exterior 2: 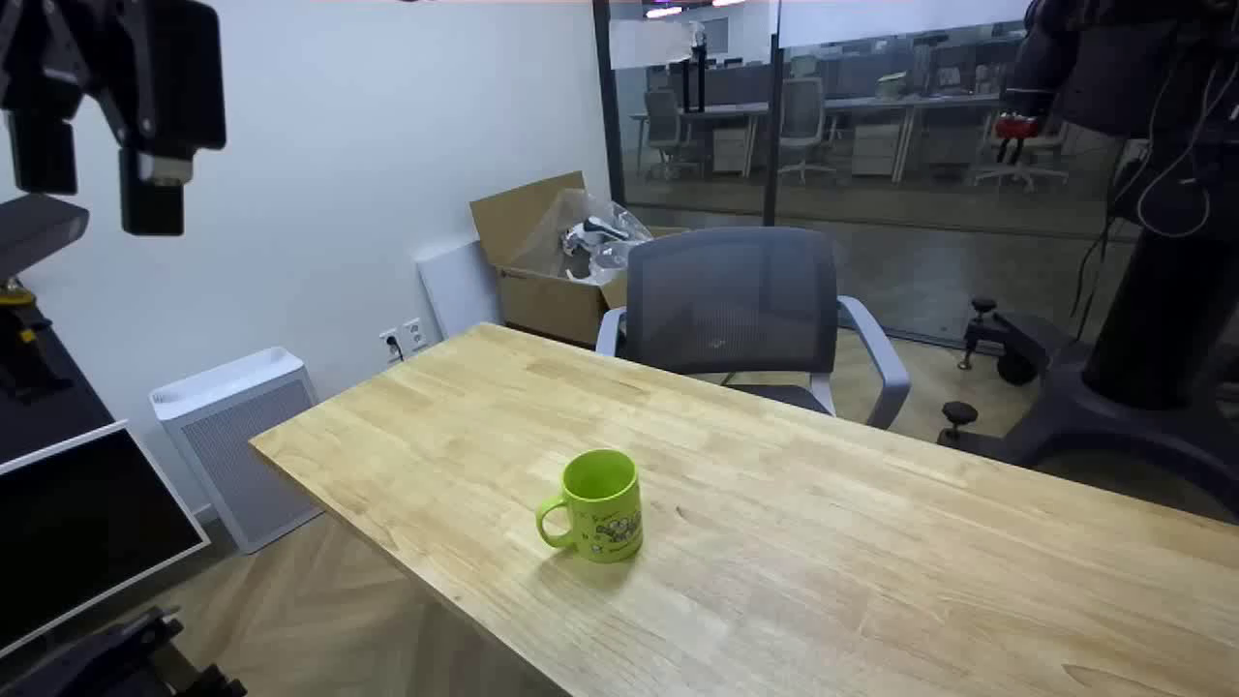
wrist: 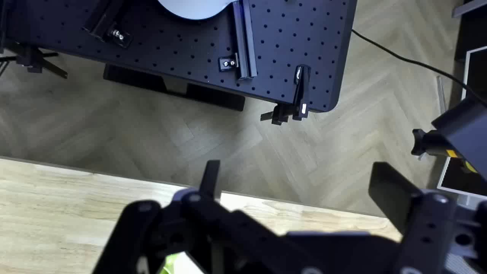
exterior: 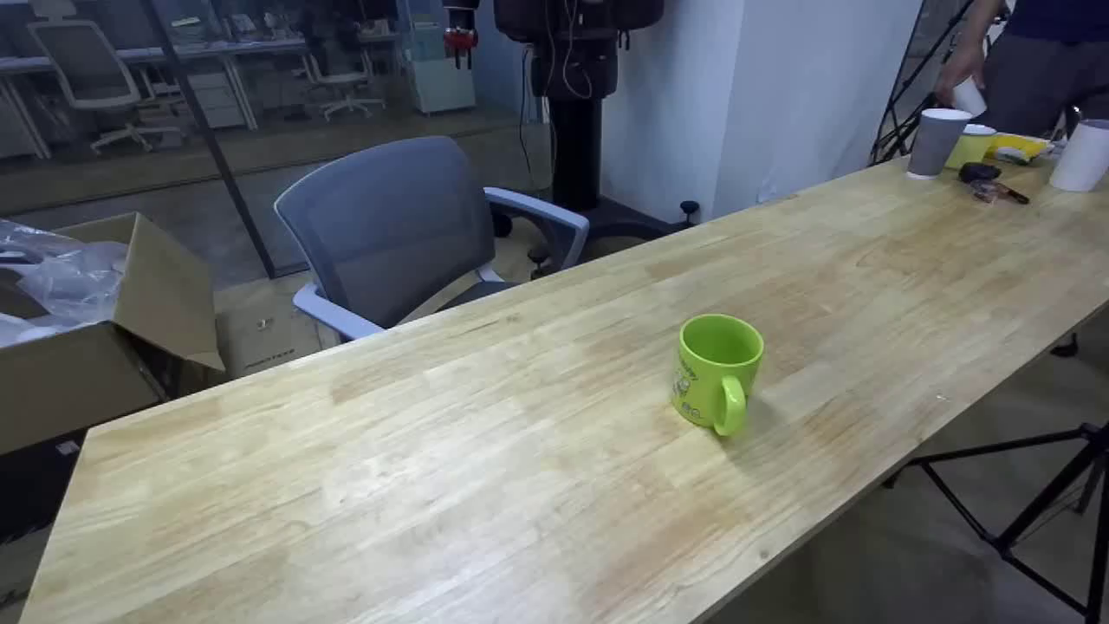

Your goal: Move the yellow mug to the right

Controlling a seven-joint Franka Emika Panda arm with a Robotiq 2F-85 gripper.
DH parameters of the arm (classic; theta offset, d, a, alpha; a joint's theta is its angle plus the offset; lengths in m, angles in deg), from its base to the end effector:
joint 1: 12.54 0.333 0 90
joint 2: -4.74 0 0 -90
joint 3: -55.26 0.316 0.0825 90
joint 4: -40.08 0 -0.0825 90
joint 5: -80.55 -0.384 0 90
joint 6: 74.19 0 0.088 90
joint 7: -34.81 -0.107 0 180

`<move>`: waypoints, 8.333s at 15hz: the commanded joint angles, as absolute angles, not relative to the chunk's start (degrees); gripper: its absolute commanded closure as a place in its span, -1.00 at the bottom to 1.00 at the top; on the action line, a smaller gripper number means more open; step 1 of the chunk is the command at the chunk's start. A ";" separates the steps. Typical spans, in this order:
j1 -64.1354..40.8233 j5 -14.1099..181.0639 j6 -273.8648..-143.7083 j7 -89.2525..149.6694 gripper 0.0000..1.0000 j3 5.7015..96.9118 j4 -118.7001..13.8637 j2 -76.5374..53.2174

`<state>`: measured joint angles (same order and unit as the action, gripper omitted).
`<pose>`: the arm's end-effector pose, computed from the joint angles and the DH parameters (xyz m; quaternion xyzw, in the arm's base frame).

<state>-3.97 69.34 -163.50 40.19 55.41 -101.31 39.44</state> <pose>0.3250 0.0712 0.4820 -0.9781 -0.1069 0.1531 0.0916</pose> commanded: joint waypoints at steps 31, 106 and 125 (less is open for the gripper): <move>-12.39 74.00 -195.23 40.04 -1.00 53.49 -100.15 24.60; -11.41 83.27 -215.67 26.84 -1.00 51.45 -85.16 -18.54; -10.93 83.05 -221.99 28.54 -0.19 51.64 -84.04 -26.58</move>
<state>-10.64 82.87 -221.79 28.40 51.74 -85.16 -25.62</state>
